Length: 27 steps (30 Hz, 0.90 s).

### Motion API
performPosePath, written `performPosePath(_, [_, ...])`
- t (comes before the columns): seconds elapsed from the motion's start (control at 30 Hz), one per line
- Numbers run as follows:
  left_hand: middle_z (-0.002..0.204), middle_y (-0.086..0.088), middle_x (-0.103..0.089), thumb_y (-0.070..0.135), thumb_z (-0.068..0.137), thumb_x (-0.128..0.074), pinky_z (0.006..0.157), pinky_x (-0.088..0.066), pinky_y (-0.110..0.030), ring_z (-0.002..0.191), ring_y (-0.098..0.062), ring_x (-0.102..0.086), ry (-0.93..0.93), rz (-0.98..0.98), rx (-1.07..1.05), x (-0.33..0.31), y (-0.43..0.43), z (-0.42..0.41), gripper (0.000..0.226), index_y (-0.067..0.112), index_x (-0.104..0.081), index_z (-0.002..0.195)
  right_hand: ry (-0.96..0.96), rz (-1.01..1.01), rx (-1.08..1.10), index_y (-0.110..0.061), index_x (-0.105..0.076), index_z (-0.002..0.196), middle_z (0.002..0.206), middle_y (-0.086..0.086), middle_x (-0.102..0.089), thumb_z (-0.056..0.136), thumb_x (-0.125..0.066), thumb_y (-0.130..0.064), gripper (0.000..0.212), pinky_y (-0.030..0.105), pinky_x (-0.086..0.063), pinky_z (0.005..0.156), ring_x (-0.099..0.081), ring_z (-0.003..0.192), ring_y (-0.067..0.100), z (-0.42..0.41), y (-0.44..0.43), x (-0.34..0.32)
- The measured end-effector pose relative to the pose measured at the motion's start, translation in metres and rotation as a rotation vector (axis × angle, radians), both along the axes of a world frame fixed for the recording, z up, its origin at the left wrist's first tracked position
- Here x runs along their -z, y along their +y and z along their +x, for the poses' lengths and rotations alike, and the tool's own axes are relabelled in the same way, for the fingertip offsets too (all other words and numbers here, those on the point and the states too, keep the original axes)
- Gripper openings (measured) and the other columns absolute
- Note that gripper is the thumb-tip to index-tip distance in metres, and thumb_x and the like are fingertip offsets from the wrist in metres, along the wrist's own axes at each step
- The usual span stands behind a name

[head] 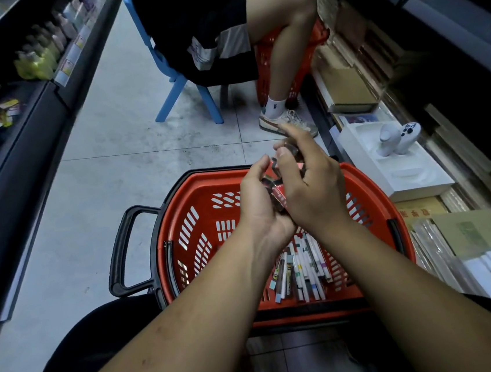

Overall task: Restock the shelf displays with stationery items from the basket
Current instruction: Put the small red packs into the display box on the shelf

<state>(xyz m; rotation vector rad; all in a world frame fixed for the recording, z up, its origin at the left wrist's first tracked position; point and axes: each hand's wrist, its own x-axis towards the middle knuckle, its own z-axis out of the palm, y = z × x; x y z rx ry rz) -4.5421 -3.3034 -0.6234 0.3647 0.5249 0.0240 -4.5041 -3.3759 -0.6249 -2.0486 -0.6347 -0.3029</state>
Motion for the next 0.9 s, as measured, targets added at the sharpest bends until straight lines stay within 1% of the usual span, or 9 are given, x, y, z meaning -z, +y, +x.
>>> performPosePath(0.1, [0.083,-0.005,-0.074,0.037,0.101,-0.053,0.075,-0.058,-0.029,0.077,-0.018,-0.073,-0.034,-0.009,0.061,-0.003,-0.001,-0.001,0.040,0.013,-0.079,0.083,0.010,-0.080,0.004,-0.020,-0.065,0.110,0.100,-0.007,-0.067,0.100,-0.046,-0.030,0.024,0.036,-0.051,0.076,-0.061,0.088,0.010,0.003,-0.003,-0.002])
performPosePath(0.17, [0.089,-0.005,-0.074,0.042,0.101,-0.054,0.086,-0.053,-0.033,0.085,-0.019,-0.071,-0.050,-0.007,0.099,-0.007,-0.001,-0.002,0.037,0.014,-0.077,0.091,0.028,-0.127,-0.024,-0.021,-0.063,0.106,0.100,-0.007,-0.064,0.100,-0.045,-0.033,0.024,0.036,-0.050,0.076,-0.059,0.088,0.011,0.006,-0.005,-0.005])
performPosePath(0.3, [0.097,-0.005,-0.073,0.060,0.093,-0.059,0.102,-0.048,-0.040,0.097,-0.022,-0.070,-0.081,0.012,0.178,-0.015,0.002,-0.006,0.047,0.016,-0.076,0.096,0.047,-0.211,-0.113,-0.022,-0.059,0.117,0.111,-0.005,-0.059,0.098,-0.046,-0.039,0.029,0.035,-0.049,0.080,-0.058,0.096,0.013,0.014,-0.010,-0.014])
performPosePath(0.43, [0.097,-0.004,-0.072,0.056,0.090,-0.066,0.106,-0.047,-0.038,0.101,-0.020,-0.069,-0.085,0.016,0.147,-0.017,-0.002,-0.005,0.040,0.017,-0.073,0.096,0.043,-0.287,-0.174,-0.026,-0.053,0.128,0.117,-0.007,-0.049,0.091,-0.051,-0.037,0.039,0.036,-0.049,0.083,-0.054,0.100,0.016,0.014,-0.008,-0.019])
performPosePath(0.53, [0.116,-0.003,-0.068,0.056,0.089,-0.068,0.116,-0.039,-0.037,0.127,-0.019,-0.061,-0.058,-0.032,0.095,-0.010,-0.003,0.000,0.045,0.018,-0.069,0.113,0.013,-0.320,-0.193,-0.024,-0.053,0.132,0.123,-0.008,-0.048,0.090,-0.044,-0.043,0.047,0.042,-0.049,0.091,-0.052,0.106,0.017,0.012,-0.007,-0.019])
performPosePath(0.6, [0.120,-0.003,-0.065,0.057,0.088,-0.068,0.121,-0.031,-0.037,0.136,-0.018,-0.053,-0.057,-0.035,0.094,-0.006,-0.003,0.003,0.046,0.020,-0.069,0.116,-0.031,-0.337,-0.178,-0.021,-0.055,0.132,0.127,-0.007,-0.050,0.093,-0.039,-0.046,0.049,0.043,-0.046,0.096,-0.051,0.113,0.017,0.009,-0.004,-0.018])
performPosePath(0.8, [0.128,-0.002,-0.063,0.049,0.090,-0.069,0.117,-0.036,-0.037,0.133,-0.018,-0.056,-0.107,-0.063,-0.023,0.000,0.000,0.009,0.047,0.021,-0.068,0.127,-0.114,-0.252,-0.124,-0.012,-0.059,0.130,0.130,0.001,-0.058,0.100,-0.033,-0.042,0.050,0.044,-0.043,0.102,-0.052,0.121,0.020,0.005,0.006,-0.015])
performPosePath(0.83, [0.124,-0.002,-0.066,0.049,0.090,-0.069,0.114,-0.040,-0.035,0.126,-0.018,-0.061,-0.105,-0.059,-0.037,-0.002,0.000,0.010,0.044,0.019,-0.072,0.122,-0.129,-0.221,-0.121,-0.011,-0.060,0.129,0.129,0.002,-0.060,0.101,-0.034,-0.041,0.049,0.044,-0.043,0.102,-0.053,0.121,0.020,0.006,0.006,-0.016])
performPosePath(0.9, [0.101,-0.001,-0.074,0.048,0.094,-0.063,0.100,-0.052,-0.030,0.100,-0.017,-0.072,-0.126,-0.073,-0.046,-0.007,0.001,0.009,0.038,0.014,-0.080,0.094,-0.167,-0.140,-0.118,-0.009,-0.064,0.121,0.120,0.003,-0.063,0.102,-0.037,-0.035,0.042,0.044,-0.046,0.097,-0.057,0.113,0.020,0.007,0.006,-0.017])
